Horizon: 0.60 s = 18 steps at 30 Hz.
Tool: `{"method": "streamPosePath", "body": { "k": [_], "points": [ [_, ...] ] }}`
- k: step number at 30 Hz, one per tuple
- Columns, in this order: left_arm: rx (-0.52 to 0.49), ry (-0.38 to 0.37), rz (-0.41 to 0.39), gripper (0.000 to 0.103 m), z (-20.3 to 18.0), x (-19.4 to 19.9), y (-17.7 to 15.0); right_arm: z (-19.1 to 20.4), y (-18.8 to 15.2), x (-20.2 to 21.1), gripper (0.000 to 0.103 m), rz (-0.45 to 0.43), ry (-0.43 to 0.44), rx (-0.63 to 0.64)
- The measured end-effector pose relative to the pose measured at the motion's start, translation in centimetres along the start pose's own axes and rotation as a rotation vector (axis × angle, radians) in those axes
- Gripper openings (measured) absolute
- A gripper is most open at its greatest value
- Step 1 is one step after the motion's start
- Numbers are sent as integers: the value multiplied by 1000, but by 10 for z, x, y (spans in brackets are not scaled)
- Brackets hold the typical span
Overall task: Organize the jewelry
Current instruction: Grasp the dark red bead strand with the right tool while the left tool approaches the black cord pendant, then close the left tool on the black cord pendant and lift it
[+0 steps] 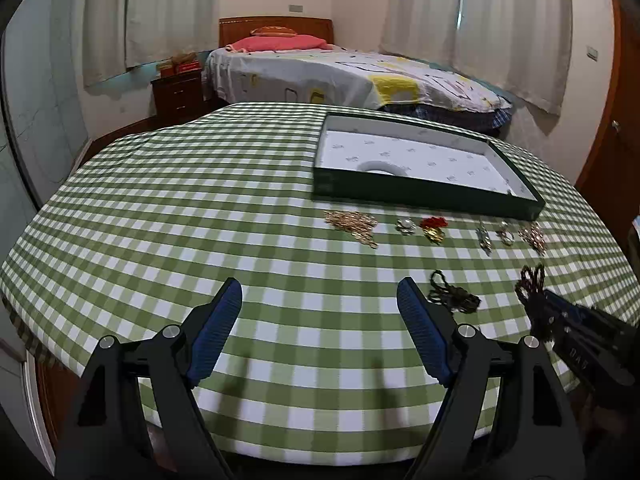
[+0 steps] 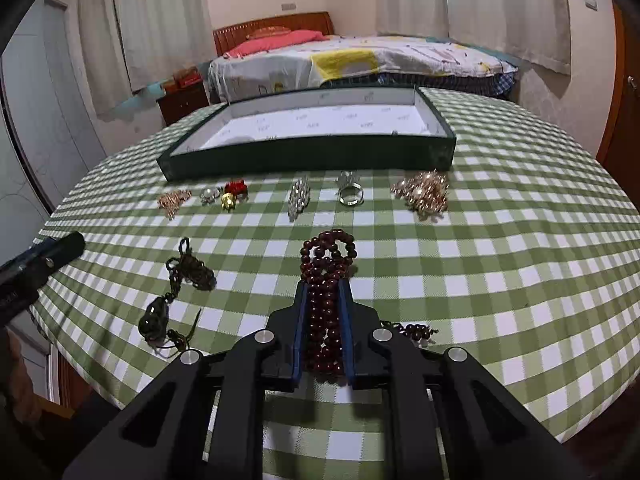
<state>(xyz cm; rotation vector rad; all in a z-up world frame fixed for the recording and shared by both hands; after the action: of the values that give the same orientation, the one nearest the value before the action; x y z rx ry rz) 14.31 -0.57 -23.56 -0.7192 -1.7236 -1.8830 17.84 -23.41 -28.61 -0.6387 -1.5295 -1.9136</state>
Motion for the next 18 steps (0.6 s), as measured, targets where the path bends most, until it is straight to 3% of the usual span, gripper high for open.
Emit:
{"method": "streamPosePath", "body": {
  "k": [4, 12, 18],
  "points": [
    [-41, -16, -1, 78, -17, 1, 1, -5, 8, 12, 15, -59, -17, 25],
    [-98, -51, 23, 78, -55, -5, -2, -33, 14, 20, 15, -85, -20, -28],
    [-126, -74, 75, 66, -77, -20, -11, -47, 16, 25, 15, -101, -12, -63]
  ]
}}
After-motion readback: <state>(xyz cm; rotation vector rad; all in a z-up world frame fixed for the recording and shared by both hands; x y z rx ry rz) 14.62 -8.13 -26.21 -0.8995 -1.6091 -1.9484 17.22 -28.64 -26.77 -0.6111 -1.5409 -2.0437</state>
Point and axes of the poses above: each gripper's, at about its wrist camera, not at the fingertips, and x roughly against the way its jaws point, z to its left, y to its top, the point moved 6 cm from there along -x, roughly the way its jaws point, and after that the axes turned 8 degrees about -x, right-handed, at the moved point
